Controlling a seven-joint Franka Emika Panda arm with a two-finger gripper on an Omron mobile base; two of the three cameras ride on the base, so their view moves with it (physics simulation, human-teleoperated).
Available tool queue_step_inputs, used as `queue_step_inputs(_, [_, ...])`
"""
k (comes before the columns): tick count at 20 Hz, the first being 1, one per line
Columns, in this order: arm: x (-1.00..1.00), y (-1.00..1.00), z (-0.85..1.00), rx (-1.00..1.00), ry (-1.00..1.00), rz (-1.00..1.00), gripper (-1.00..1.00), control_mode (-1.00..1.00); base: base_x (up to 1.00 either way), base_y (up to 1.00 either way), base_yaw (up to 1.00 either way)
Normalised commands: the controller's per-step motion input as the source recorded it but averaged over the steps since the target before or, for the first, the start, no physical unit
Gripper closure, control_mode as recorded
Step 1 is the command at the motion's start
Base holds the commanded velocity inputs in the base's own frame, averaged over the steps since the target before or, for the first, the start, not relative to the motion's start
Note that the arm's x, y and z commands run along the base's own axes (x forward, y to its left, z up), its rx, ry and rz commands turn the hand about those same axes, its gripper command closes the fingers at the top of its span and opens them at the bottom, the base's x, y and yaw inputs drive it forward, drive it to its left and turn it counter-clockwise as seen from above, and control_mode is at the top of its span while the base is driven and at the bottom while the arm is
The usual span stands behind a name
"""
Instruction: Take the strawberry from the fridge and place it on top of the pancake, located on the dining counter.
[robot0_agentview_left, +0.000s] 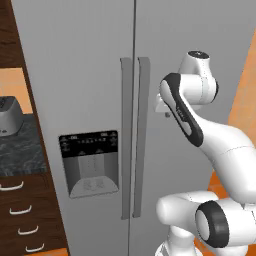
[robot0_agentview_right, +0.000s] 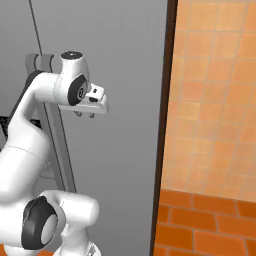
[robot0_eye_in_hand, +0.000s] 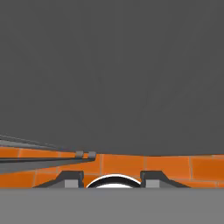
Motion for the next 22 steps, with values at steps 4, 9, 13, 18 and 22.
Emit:
queue_step_inputs(4, [-0.07,0.0,0.0,0.0,0.0,0.0,-1.0,1.0,-0.24,0.0,0.0])
queue_step_inputs(9, [0.0,0.0,0.0,0.0,0.0,0.0,-1.0,1.0,-0.36,0.39,0.0])
queue_step_inputs(13, [0.0,0.0,0.0,0.0,0.0,0.0,-1.0,1.0,-0.04,0.54,0.0])
queue_step_inputs(18, [0.0,0.0,0.0,0.0,0.0,0.0,-1.0,1.0,0.0,0.48,0.0])
queue_step_inputs(22, [0.0,0.0,0.0,0.0,0.0,0.0,-1.0,1.0,-0.1,0.29,-0.06])
